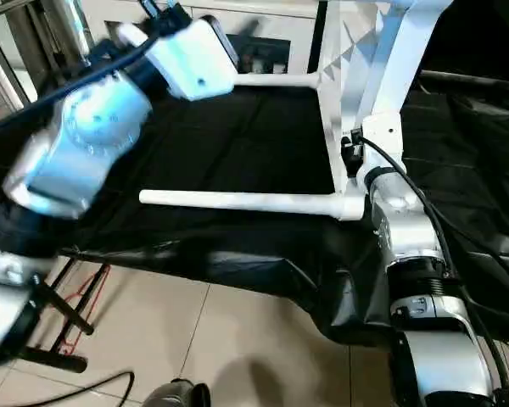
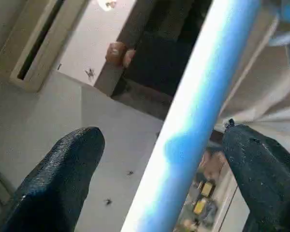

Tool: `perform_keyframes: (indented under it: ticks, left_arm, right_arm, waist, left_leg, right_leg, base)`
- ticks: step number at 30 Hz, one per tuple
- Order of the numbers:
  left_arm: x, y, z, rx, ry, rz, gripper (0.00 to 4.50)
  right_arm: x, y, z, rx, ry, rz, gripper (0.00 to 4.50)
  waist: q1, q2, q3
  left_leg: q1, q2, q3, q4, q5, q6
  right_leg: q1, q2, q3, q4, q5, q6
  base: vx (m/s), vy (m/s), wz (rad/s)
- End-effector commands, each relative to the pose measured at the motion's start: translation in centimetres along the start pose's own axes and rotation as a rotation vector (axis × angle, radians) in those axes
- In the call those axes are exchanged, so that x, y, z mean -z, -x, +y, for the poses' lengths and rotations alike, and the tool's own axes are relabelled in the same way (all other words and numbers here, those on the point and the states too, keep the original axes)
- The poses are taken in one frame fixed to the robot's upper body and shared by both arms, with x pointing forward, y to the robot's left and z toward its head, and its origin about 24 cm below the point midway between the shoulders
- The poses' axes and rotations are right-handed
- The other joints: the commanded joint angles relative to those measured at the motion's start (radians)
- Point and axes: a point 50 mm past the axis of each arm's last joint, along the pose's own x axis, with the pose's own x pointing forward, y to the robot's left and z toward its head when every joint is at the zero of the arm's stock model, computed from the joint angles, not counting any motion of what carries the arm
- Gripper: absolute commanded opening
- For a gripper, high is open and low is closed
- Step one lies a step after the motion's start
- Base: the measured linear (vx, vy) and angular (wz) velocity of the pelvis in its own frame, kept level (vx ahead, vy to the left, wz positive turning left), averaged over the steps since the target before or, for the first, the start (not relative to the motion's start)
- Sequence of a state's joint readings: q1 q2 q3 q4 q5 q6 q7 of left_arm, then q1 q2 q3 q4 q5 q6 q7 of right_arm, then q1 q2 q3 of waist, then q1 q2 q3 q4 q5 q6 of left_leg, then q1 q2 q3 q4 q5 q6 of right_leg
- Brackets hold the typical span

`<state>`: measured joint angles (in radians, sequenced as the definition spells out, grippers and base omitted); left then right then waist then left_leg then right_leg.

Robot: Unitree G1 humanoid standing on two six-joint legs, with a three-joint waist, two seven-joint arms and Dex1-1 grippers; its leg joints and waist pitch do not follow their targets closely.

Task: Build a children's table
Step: Flip table

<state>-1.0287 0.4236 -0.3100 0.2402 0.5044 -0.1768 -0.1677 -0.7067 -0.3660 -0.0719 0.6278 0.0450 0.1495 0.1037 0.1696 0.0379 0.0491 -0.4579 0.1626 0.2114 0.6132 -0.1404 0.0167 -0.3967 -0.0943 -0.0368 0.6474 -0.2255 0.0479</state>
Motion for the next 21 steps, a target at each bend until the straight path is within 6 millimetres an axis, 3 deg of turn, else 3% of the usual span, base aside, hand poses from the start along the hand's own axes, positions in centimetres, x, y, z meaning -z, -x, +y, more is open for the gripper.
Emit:
perform_keyframes:
  ticks: [1, 5, 11, 17, 19, 21]
  left_arm:
    - [0.2, -0.2, 0.4, -0.004, -0.028, -0.002, 4.50]
    - [1.4, -0.8, 0.3, 0.048, -0.099, 0.020, 4.50]
    - [2.6, -2.0, 0.3, 0.044, -0.165, 0.064, 4.50]
    - [3.3, -2.5, 0.1, 0.053, -0.165, 0.081, 4.50]
    - [3.3, -2.8, 0.2, 0.049, -0.130, 0.069, 4.13]
    - [3.3, -2.9, 0.0, 0.055, -0.117, 0.065, 4.09]
  right_arm:
    - [-0.8, -0.1, 0.0, 0.002, -0.005, -0.027, 2.80]
    - [-1.1, -0.1, 0.0, -0.001, -0.004, -0.040, 2.80]
    - [-0.1, 0.4, 0.5, -0.014, -0.013, -0.030, 2.80]
    - [-0.1, 0.5, 0.7, -0.018, -0.017, -0.033, 2.80]
    - [-0.2, 0.6, 0.7, -0.016, -0.020, -0.039, 2.84]
    - [-0.1, 0.6, 0.7, -0.015, -0.022, -0.040, 2.84]
  waist:
    - [0.004, -0.019, -0.084]
    - [0.005, -0.018, -0.084]
    - [0.008, -0.014, -0.086]
    - [0.010, -0.012, -0.087]
    - [0.011, -0.011, -0.088]
    - [0.012, -0.013, -0.088]
  left_leg:
    - [0.064, 0.061, -0.043, -0.070, -0.201, -0.037]
    - [0.064, 0.060, -0.043, -0.071, -0.215, -0.042]
    - [0.062, 0.060, -0.045, -0.068, -0.194, -0.033]
    - [0.062, 0.060, -0.045, -0.066, -0.203, -0.021]
    - [0.062, 0.062, -0.046, -0.066, -0.199, -0.019]
    - [0.062, 0.061, -0.045, -0.066, -0.204, -0.016]
  right_leg:
    - [0.017, -0.059, 0.022, -0.062, 0.019, -0.202]
    - [0.017, -0.060, 0.023, -0.064, 0.008, -0.199]
    - [0.019, -0.061, 0.022, -0.059, 0.066, -0.201]
    - [0.021, -0.062, 0.021, -0.060, 0.076, -0.223]
    - [0.021, -0.062, 0.019, -0.057, 0.096, -0.229]
    - [0.021, -0.062, 0.020, -0.058, 0.098, -0.232]
  base:
    - [0.000, 0.000, 0.00]
    - [0.000, 0.000, 0.00]
    - [0.000, 0.000, 0.00]
    - [0.000, 0.000, 0.00]
    - [0.000, 0.000, 0.00]
    - [0.000, 0.000, 0.00]
